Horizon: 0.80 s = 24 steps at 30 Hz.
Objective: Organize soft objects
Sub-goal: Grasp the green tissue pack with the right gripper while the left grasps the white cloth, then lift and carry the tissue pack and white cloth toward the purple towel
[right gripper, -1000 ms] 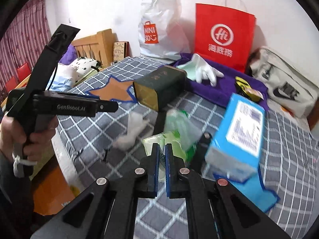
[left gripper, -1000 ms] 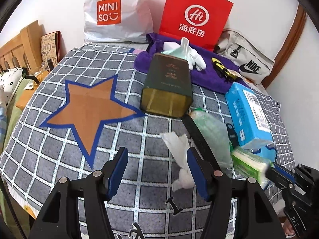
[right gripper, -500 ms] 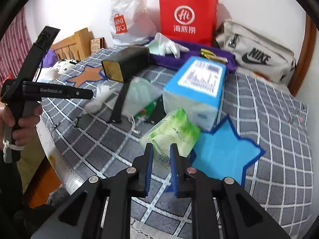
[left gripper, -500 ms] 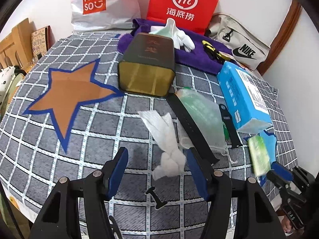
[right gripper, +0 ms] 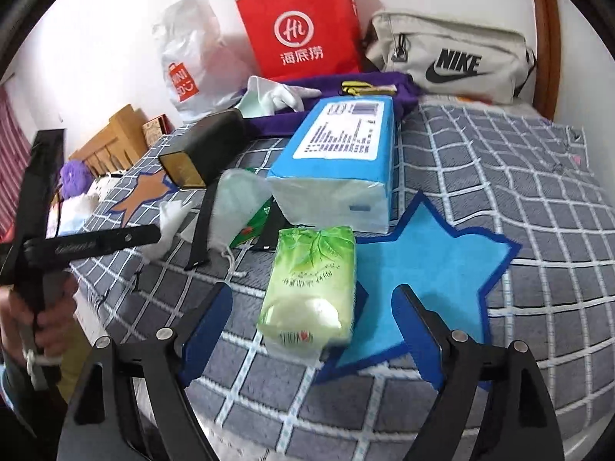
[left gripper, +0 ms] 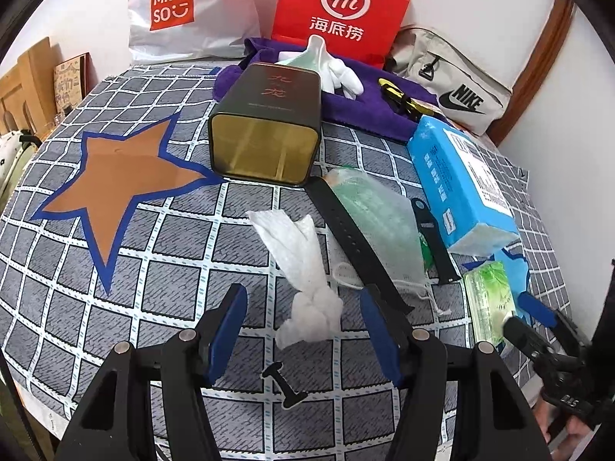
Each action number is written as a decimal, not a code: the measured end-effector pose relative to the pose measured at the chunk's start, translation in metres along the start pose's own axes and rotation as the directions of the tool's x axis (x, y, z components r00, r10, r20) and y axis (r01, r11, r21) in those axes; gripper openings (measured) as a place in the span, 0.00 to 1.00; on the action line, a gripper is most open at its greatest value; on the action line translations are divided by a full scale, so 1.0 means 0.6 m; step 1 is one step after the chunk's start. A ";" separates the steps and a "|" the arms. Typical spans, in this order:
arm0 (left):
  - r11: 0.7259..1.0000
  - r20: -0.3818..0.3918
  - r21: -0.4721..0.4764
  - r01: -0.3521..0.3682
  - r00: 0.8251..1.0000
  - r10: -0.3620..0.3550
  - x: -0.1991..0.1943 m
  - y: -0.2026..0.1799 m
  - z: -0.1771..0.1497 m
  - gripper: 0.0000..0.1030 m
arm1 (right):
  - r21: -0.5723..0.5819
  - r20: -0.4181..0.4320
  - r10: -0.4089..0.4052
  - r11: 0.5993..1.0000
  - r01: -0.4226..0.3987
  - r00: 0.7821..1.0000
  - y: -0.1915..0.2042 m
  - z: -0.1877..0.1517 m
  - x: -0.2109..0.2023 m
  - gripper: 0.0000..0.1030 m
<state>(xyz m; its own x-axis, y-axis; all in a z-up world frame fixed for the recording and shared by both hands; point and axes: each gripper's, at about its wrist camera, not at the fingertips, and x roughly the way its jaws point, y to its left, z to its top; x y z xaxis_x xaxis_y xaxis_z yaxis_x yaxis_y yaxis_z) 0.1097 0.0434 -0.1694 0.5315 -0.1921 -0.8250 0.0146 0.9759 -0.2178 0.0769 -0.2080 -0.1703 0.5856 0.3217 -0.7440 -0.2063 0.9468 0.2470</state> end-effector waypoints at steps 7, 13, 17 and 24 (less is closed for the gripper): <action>0.997 -0.036 0.049 -0.062 0.997 0.064 0.032 -0.008 -0.006 0.57 | -0.008 -0.011 -0.047 0.999 0.047 0.999 0.009 -0.009 0.045 0.82; 0.994 0.028 0.070 -0.085 0.996 0.083 0.037 -0.014 -0.011 0.61 | -0.022 0.006 -0.065 0.998 0.065 0.998 0.012 -0.013 0.046 0.82; 0.986 0.039 0.118 -0.121 0.992 0.117 0.040 -0.026 -0.014 0.60 | -0.029 0.008 -0.073 0.997 0.074 0.997 0.013 -0.013 0.046 0.82; 0.978 0.062 0.139 -0.155 0.987 0.148 0.033 -0.024 -0.015 0.24 | -0.061 0.005 -0.117 0.991 0.117 0.993 0.021 -0.009 0.048 0.57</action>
<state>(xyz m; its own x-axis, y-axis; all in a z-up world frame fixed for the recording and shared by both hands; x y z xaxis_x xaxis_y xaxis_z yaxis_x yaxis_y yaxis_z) 0.1122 0.0248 -0.1872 0.5790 -0.0388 -0.8144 0.0498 0.9987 -0.0122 0.0871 -0.1870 -0.1919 0.6100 0.2090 -0.7644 -0.1839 0.9756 0.1200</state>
